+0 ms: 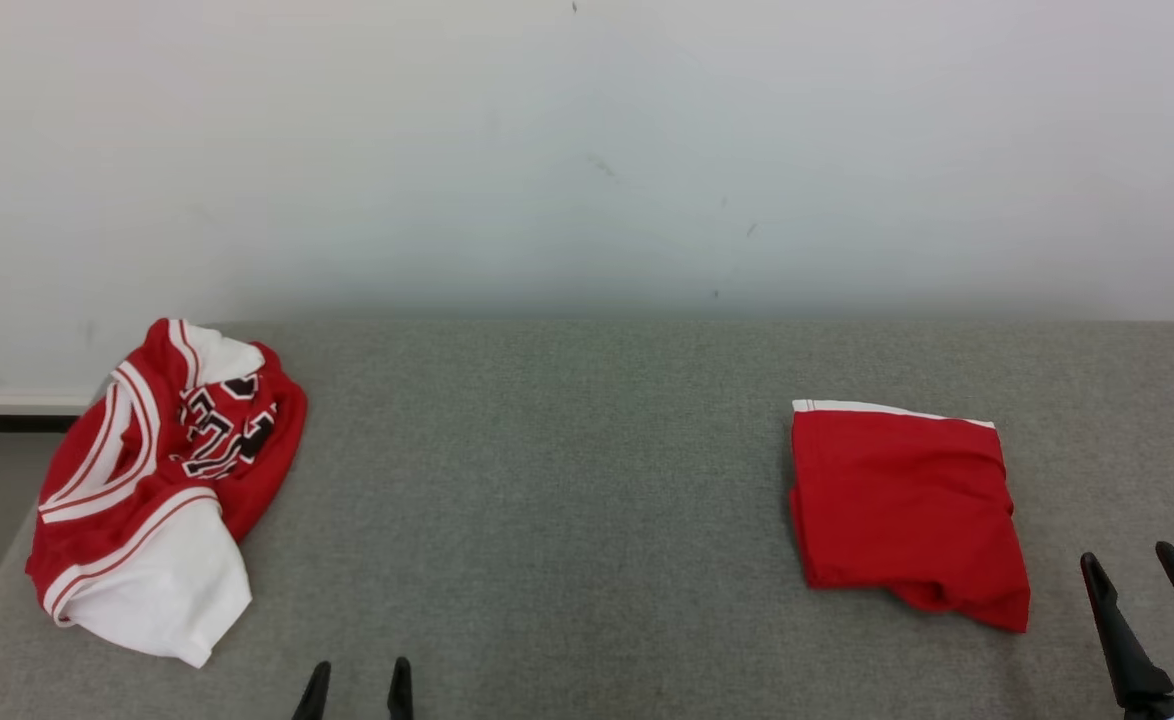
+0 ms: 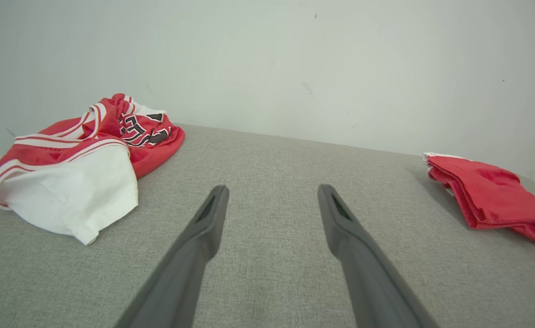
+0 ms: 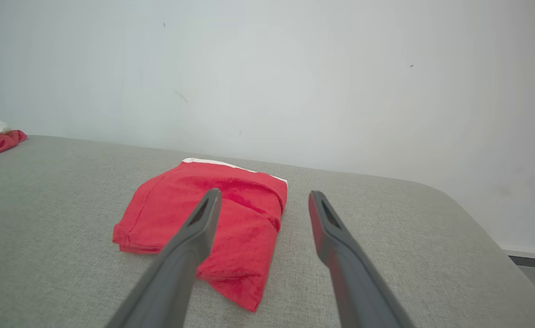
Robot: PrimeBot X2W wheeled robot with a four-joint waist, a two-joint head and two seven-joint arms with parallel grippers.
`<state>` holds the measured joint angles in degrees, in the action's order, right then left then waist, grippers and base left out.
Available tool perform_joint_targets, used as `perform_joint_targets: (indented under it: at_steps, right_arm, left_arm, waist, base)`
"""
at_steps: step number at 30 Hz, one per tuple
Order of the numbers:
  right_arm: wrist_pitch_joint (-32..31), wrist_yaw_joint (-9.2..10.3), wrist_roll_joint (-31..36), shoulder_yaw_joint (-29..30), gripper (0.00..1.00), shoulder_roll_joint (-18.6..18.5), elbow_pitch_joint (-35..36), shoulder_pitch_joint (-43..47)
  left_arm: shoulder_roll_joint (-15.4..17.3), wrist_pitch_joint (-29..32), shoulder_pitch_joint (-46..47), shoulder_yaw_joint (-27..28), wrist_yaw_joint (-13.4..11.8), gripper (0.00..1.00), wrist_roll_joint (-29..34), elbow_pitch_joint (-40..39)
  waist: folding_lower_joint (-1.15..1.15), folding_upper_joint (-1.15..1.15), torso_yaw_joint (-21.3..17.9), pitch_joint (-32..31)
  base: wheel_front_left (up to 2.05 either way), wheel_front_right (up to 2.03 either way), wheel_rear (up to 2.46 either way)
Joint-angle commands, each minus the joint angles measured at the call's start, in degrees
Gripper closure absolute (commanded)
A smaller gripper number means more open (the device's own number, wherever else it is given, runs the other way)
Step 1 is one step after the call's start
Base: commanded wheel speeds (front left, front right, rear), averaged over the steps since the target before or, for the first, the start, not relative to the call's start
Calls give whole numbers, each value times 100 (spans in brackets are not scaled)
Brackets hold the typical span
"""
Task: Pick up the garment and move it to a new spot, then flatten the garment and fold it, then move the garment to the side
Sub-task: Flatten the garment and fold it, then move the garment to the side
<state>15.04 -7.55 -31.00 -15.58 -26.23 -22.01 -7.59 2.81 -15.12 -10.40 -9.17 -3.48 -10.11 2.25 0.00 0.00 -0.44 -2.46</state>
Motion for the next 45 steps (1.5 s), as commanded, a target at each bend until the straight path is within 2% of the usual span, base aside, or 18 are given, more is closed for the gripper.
perform_joint_targets:
  at_steps: [1, 6, 11, 19, 27, 30, 33, 40, 41, 45]
  right_arm:
    - [14, 12, 125, 249, 0, 108, 171, 262]
    - [15, 12, 579, 1023, 0, 475, 670, 922]
    - [16, 12, 832, 1425, 0, 848, 942, 1394]
    - [17, 12, 986, 1669, 0, 1283, 1010, 1774]
    - [17, 12, 964, 1631, 0, 1350, 969, 1790]
    - [17, 12, 660, 1541, 0, 1305, 833, 1664]
    - [-171, 11, -90, 1286, 0, 1124, 608, 1419]
    - [-2193, 11, -2457, 1057, 0, 443, 432, 479]
    - [-2193, 11, -2457, 1057, 0, 443, 432, 479]
    - [-3198, 11, -3296, 1175, 0, 140, 181, -148]
  left_arm:
    - [19, -4, -92, 49, 25, 0, 73, 17]
    - [19, -4, -209, 81, 10, 0, 51, 24]
    - [18, -4, -278, 67, -8, 0, 28, 58]
    - [18, -4, -230, 67, 13, 0, -13, 128]
    - [18, -4, -212, 45, 8, 0, -22, 98]
    - [18, -4, -212, 44, 3, 0, -28, 85]
    - [18, -4, -185, 17, 1, 0, -21, 76]
    - [18, -4, 57, -20, 117, 0, 176, 167]
    - [18, -4, 57, -20, 117, 0, 176, 167]
    - [19, -4, 285, -45, 211, 0, 327, 215]
  waist:
    - [0, 0, -86, -65]
    - [0, 0, -154, -130]
    - [0, 0, -179, -169]
    - [0, 0, -161, -170]
    - [0, 0, -172, -100]
    - [0, 0, -185, -54]
    - [0, 0, -213, 38]
    - [0, 0, -223, 511]
    - [0, 0, -223, 511]
    - [0, 0, -118, 967]
  base:
    - [0, 0, 0]
    - [0, 0, 0]
    - [0, 0, 0]
    - [0, 0, 0]
    - [0, 0, 0]
    - [0, 0, 0]
    - [0, 0, 0]
    - [0, 0, 0]
    - [0, 0, 0]
    - [0, 0, 0]
